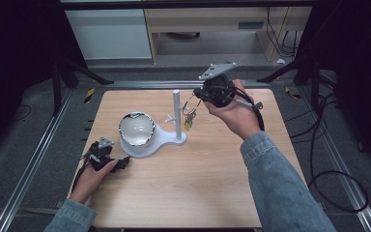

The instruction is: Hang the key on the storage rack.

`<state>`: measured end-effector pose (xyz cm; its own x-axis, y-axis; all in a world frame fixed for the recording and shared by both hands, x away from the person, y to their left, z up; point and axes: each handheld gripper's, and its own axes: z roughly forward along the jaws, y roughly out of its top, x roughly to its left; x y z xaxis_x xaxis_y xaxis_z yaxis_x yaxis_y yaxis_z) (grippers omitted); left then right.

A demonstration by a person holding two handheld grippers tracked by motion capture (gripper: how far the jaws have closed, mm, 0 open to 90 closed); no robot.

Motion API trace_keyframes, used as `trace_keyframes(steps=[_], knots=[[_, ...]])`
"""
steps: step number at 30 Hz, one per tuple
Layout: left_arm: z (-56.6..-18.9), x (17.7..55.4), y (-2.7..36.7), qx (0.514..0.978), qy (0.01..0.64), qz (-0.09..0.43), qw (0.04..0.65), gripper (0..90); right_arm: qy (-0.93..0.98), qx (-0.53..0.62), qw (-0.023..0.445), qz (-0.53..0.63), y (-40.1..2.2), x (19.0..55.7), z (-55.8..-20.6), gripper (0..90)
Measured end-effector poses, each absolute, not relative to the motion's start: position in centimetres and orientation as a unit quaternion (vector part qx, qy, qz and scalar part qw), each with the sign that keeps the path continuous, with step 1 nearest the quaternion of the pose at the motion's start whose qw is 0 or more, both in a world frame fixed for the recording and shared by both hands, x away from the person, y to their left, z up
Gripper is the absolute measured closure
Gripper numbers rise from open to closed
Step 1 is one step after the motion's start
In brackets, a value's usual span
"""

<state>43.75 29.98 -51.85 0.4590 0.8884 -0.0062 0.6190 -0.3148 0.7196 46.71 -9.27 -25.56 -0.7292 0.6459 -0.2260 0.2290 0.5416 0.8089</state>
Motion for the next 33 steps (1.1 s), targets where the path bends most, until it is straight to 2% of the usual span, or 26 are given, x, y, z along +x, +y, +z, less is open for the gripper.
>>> trace_keyframes(steps=[33], knots=[[-51.9, 43.8, 30.0, 0.786, 0.479, 0.201, 0.336, 0.0, 0.853, 0.255, 0.237, 0.388, -7.2, 48.5, -28.1, 88.8]])
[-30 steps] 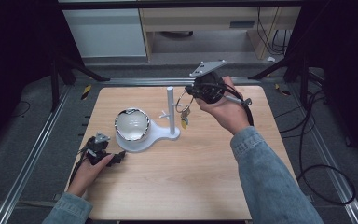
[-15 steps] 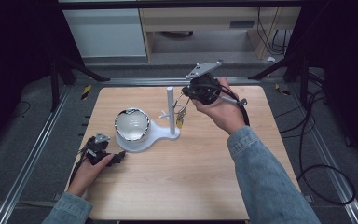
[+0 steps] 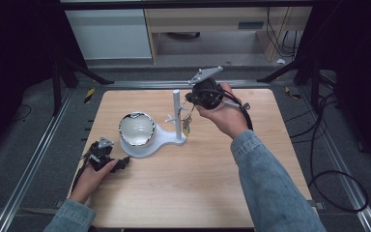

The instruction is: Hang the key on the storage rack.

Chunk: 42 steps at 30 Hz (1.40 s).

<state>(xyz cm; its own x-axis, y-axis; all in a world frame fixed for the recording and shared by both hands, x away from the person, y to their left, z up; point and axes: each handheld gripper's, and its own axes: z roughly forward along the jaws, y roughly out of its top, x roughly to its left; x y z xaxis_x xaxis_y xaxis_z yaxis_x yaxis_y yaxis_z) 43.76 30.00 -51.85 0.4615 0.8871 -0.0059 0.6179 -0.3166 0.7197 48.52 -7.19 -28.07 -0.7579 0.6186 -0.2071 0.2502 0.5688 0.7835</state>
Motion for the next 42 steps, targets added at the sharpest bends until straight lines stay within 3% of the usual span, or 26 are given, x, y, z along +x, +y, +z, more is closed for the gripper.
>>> trace_keyframes(steps=[32, 42], knots=[[-51.9, 43.8, 30.0, 0.786, 0.478, 0.2, 0.336, 0.0, 0.86, 0.273, 0.182, 0.392, -6.9, 50.6, -30.2, 88.3], [-51.9, 43.8, 30.0, 0.786, 0.478, 0.2, 0.336, 0.0, 0.851, 0.287, 0.184, 0.399, -7.7, 50.8, -30.3, 75.5]])
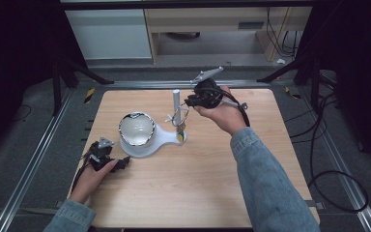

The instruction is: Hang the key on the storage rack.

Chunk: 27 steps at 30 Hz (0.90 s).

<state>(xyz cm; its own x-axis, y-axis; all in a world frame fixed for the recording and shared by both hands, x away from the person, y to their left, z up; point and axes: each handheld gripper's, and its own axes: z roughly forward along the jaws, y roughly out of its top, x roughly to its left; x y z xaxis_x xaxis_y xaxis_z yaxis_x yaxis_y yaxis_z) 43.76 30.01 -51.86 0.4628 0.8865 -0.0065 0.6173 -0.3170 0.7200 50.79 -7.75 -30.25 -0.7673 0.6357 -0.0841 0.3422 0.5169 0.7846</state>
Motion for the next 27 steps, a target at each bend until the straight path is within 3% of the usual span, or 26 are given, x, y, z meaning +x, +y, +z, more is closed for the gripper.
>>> trace_keyframes(steps=[18, 19, 27], knots=[[-51.8, 43.8, 30.0, 0.787, 0.478, 0.2, 0.335, 0.0, 0.81, 0.341, 0.231, 0.416, -11.6, 50.7, -30.4, 45.2], [-51.8, 43.8, 30.0, 0.787, 0.478, 0.2, 0.335, 0.0, 0.806, 0.348, 0.234, 0.418, -12.1, 50.7, -30.6, 39.9], [-51.8, 43.8, 30.0, 0.787, 0.478, 0.2, 0.335, 0.0, 0.789, 0.377, 0.238, 0.423, -13.8, 50.5, -31.6, 24.5]])
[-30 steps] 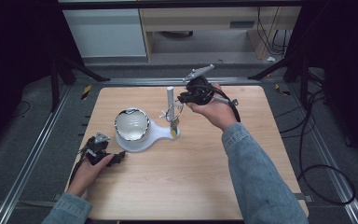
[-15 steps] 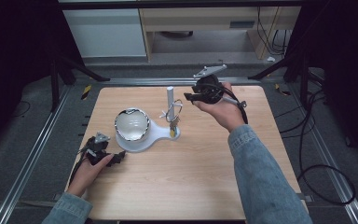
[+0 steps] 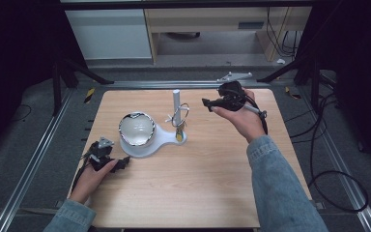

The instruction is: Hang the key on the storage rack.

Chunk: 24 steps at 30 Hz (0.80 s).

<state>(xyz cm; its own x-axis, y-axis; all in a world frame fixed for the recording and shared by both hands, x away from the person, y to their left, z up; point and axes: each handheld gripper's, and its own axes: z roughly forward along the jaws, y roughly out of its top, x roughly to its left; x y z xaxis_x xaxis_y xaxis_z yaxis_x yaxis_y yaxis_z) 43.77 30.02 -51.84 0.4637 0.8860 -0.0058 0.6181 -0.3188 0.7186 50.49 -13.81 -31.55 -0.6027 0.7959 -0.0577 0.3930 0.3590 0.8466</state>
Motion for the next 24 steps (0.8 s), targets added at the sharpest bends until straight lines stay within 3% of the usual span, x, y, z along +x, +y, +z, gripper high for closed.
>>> trace_keyframes(steps=[10, 24], knots=[[-51.8, 43.8, 30.0, 0.787, 0.477, 0.2, 0.335, 0.0, 0.779, 0.388, 0.247, 0.428, -15.2, 50.2, -32.8, 9.1], [-51.8, 43.8, 30.0, 0.788, 0.476, 0.199, 0.335, 0.0, 0.77, 0.4, 0.255, 0.427, -17.3, 48.6, -35.3, 6.8]])
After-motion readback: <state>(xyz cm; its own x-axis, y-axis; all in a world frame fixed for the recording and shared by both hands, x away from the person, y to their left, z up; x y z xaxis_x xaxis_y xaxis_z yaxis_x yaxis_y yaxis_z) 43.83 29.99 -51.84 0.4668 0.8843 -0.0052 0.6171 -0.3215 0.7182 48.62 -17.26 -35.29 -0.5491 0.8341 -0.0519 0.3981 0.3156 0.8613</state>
